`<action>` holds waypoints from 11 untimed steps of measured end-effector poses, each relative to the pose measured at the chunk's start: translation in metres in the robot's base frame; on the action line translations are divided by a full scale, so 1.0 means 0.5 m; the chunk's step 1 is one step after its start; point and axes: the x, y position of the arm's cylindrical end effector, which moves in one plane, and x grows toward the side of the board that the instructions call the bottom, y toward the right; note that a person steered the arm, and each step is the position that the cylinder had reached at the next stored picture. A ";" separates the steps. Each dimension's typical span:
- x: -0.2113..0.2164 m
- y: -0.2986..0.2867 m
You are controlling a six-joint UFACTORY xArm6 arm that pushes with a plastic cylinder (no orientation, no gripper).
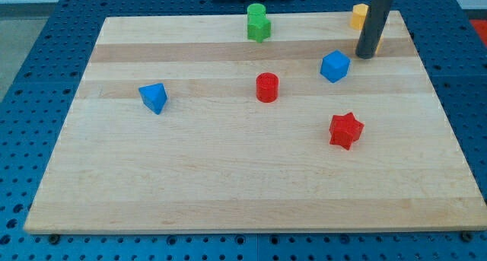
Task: Place the yellow heart towards the bottom of the yellow hexagon
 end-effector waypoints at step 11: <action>-0.004 0.016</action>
